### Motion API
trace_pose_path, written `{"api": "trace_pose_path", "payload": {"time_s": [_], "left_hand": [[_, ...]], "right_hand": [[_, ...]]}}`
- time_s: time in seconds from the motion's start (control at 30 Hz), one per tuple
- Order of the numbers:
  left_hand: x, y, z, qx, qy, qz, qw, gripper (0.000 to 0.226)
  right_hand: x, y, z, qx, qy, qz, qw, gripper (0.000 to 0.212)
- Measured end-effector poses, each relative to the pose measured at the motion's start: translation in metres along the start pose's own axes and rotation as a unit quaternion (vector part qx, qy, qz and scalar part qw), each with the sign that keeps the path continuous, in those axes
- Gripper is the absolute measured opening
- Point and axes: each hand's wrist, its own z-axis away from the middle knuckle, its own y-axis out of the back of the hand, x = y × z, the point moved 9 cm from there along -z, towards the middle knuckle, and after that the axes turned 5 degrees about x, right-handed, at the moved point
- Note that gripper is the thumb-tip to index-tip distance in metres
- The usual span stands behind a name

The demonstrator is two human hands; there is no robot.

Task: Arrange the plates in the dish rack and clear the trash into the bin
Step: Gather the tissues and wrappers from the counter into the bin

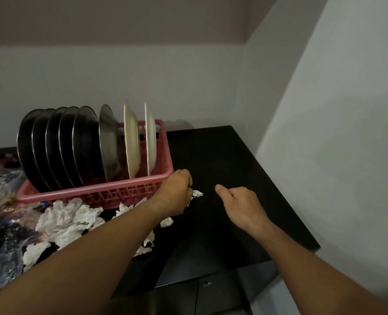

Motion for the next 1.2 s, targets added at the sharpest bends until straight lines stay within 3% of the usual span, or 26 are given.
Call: {"api": "trace_pose_path", "payload": {"time_s": [0.07, 0.17, 0.27, 0.37, 0.47, 0.53, 0.63, 0.73, 0.9, 0.93, 1.07, 1.2], "left_hand": [[-0.007, 0.001, 0.004, -0.009, 0.003, 0.012, 1.0, 0.013], [-0.018, 0.002, 0.007, -0.01, 0.013, 0.005, 1.0, 0.032], [-0.024, 0.004, 0.008, 0.009, -0.006, -0.078, 0.997, 0.014], [-0.026, 0.0, 0.01, 0.014, -0.014, -0.072, 0.997, 0.015], [-0.031, -0.002, 0.009, 0.009, 0.01, -0.011, 1.0, 0.03], [-0.031, -0.009, 0.01, -0.038, 0.008, -0.001, 0.999, 0.026], [-0.031, -0.022, 0.009, -0.107, -0.001, -0.01, 0.994, 0.047], [-0.026, -0.015, 0.003, -0.056, -0.018, -0.037, 0.998, 0.031], [-0.027, -0.022, -0.002, -0.043, -0.043, -0.191, 0.98, 0.024], [-0.029, -0.025, -0.002, -0.042, -0.033, -0.194, 0.98, 0.022], [-0.041, -0.042, -0.007, -0.047, 0.027, -0.212, 0.976, 0.051], [-0.042, -0.045, -0.009, 0.005, -0.002, -0.193, 0.981, 0.035]], "right_hand": [[-0.001, -0.007, 0.0, -0.026, -0.015, 0.014, 0.999, 0.048], [-0.003, -0.021, 0.001, -0.068, -0.016, 0.035, 0.997, 0.039], [-0.004, -0.036, 0.001, -0.114, -0.007, 0.058, 0.992, 0.023], [-0.005, -0.048, 0.0, -0.14, -0.002, 0.08, 0.987, 0.02], [-0.007, -0.054, -0.003, -0.14, -0.004, 0.083, 0.987, 0.023], [-0.008, -0.053, -0.004, -0.133, -0.003, 0.082, 0.988, 0.021], [-0.007, -0.046, -0.007, -0.108, 0.006, 0.087, 0.99, 0.016], [-0.004, -0.037, -0.01, -0.096, 0.008, 0.083, 0.992, 0.013], [-0.001, -0.028, -0.011, -0.083, 0.017, 0.077, 0.993, 0.011], [0.0, -0.027, -0.011, -0.084, 0.019, 0.078, 0.993, 0.011], [0.003, -0.026, -0.012, -0.085, 0.018, 0.074, 0.993, 0.01], [0.006, -0.024, -0.015, -0.084, 0.021, 0.075, 0.993, 0.012]]}}
